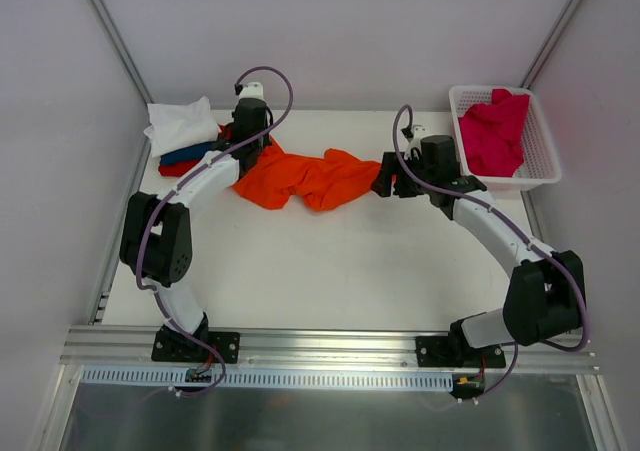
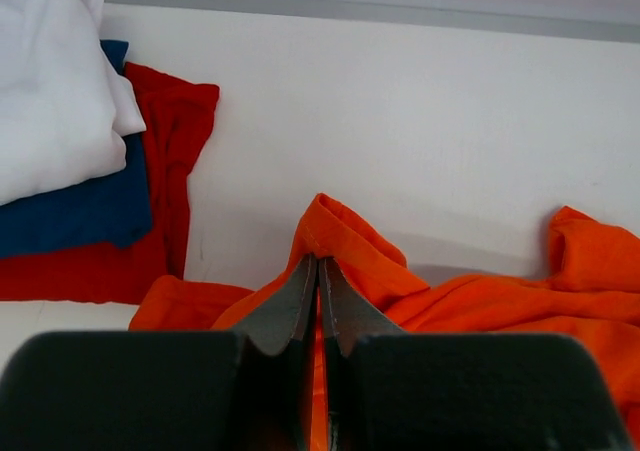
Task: Fold and stack the t-shirts
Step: Flatten out the tshirt
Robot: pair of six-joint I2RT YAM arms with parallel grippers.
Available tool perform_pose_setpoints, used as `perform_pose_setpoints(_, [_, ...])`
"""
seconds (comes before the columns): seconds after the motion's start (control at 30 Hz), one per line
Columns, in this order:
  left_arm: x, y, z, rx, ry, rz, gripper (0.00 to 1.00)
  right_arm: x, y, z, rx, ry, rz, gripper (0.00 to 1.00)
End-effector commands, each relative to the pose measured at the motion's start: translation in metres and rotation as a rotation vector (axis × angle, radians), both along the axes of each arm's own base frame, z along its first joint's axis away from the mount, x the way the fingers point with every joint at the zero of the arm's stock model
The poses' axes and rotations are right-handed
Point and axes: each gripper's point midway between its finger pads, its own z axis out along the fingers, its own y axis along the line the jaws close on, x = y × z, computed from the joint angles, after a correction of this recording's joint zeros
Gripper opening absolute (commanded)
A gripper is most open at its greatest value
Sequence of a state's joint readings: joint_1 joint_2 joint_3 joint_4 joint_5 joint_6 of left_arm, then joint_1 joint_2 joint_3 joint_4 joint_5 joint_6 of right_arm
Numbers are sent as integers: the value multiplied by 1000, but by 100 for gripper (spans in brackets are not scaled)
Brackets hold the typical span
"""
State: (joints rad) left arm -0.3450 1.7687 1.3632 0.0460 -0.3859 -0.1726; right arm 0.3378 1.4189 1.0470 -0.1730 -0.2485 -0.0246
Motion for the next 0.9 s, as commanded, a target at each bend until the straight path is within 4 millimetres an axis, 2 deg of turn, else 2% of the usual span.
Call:
perform_pose_setpoints(0.0, [12, 11, 68, -13, -174, 36, 0, -3, 15, -5, 34, -7, 32, 72])
perform_pose_setpoints(0.07, [13, 10, 75, -19, -191, 30, 0, -6, 20, -21, 25, 28, 46, 72])
perform_pose_setpoints(0.17, [13, 7, 76, -18, -190, 11, 0, -13, 35, -47, 8, 72, 87, 72])
perform_pose_setpoints(0.3, [12, 7, 67, -13, -171, 6, 0, -11, 62, -58, -6, 97, 119, 69])
perform_pose_setpoints(0.37, [11, 7, 63, -13, -162, 4, 0, -5, 69, -58, -13, 93, 125, 68])
perform_pose_setpoints(0.4, [11, 7, 59, -10, -153, 4, 0, -3, 74, -65, -21, 105, 132, 68])
perform_pose_setpoints(0.43, [11, 7, 58, -9, -151, 4, 0, 5, 79, -57, -14, 85, 134, 68])
perform_pose_setpoints(0.5, [11, 5, 53, -12, -140, 0, 0, 14, 84, -61, -20, 89, 137, 68])
perform_pose_setpoints(0.53, [11, 5, 51, -13, -135, -3, 0, 23, 89, -50, -9, 64, 138, 68])
perform_pose_setpoints(0.57, [11, 4, 47, -16, -129, -6, 0, 27, 91, -53, -15, 72, 137, 68])
perform_pose_setpoints(0.6, [11, 4, 46, -16, -126, -6, 0, 31, 93, -45, -9, 60, 137, 68])
perform_pose_setpoints(0.63, [10, 4, 47, -16, -128, -4, 0, 35, 94, -44, -29, 44, 157, 68])
perform_pose_setpoints(0.67, [10, 5, 50, -12, -133, -5, 0, 42, 97, -33, -22, 22, 160, 68])
perform_pose_setpoints(0.77, [5, 7, 78, -13, -185, -12, 0, 47, 101, -23, -18, 1, 178, 68])
perform_pose_setpoints(0.8, [2, 7, 104, -23, -235, -18, 0, 48, 101, -24, -18, 3, 179, 68])
perform_pose_setpoints(0.83, [0, 7, 117, -22, -257, -26, 0, 48, 102, -25, -19, 4, 180, 68])
perform_pose_setpoints(0.87, [-5, 8, 149, -29, -315, -36, 0, 47, 101, -28, -22, 11, 179, 68])
